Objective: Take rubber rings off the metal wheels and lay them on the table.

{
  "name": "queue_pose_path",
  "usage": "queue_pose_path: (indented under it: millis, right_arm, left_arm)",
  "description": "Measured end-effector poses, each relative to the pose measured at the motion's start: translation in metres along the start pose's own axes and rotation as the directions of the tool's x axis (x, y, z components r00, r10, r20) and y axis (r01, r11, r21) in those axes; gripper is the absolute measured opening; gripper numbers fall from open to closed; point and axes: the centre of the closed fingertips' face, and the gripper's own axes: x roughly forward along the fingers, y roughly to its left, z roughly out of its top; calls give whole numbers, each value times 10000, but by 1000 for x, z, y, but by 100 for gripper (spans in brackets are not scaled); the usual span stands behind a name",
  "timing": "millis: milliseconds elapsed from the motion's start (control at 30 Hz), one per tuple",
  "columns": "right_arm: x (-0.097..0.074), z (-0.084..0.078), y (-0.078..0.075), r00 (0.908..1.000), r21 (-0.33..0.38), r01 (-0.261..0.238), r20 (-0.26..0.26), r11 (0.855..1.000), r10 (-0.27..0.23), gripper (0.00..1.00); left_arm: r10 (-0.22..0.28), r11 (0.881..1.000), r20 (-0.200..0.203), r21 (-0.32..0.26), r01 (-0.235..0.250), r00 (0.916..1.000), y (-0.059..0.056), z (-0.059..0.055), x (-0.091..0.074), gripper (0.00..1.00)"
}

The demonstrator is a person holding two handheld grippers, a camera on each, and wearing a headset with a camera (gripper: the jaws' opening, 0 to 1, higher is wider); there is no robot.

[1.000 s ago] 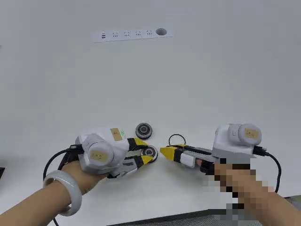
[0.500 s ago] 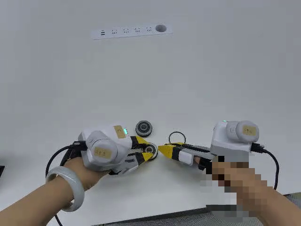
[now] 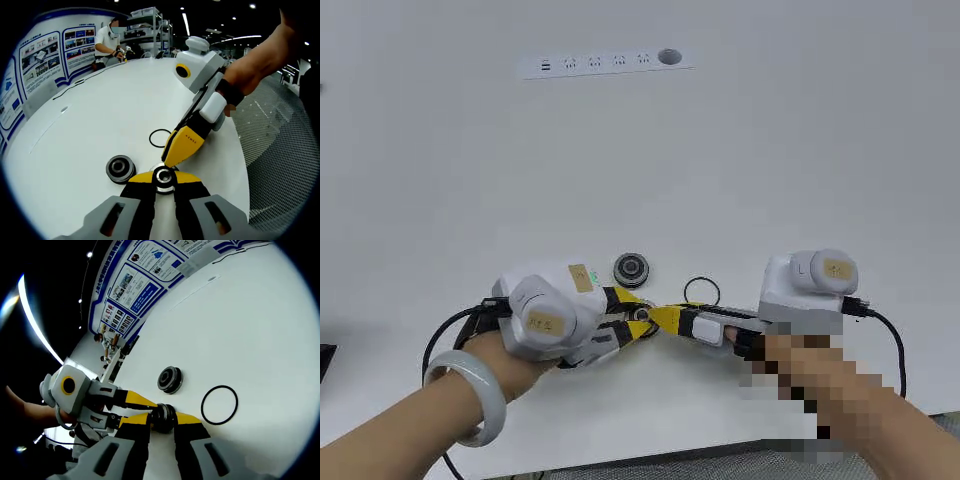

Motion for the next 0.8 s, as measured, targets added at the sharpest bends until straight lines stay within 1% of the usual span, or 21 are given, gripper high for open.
queue_pose_path:
  millis: [333,667,700,733,800]
  right_arm:
    - [5,-6,-1,9987,407,-31,-506,9992,52,25]
    - [4,-8,3,9963,635,-135,-844,9979,188,25]
    - [2,-8,5,9955,697,-243,-893,9973,305,23]
    - [2,-8,7,9954,752,-306,-878,9967,372,23]
    - [1,-7,7,9958,694,-277,-855,9972,336,23]
  left_arm:
    - [14,10000,43,-48,-14,10000,0,0,0,13]
    - [23,9999,82,-99,-22,10000,0,0,0,13]
    - [28,9999,87,-107,-27,10000,0,0,0,13]
    - [35,9999,92,-121,-33,10000,0,0,0,13]
    - [44,9999,99,-129,-43,9999,0,0,0,13]
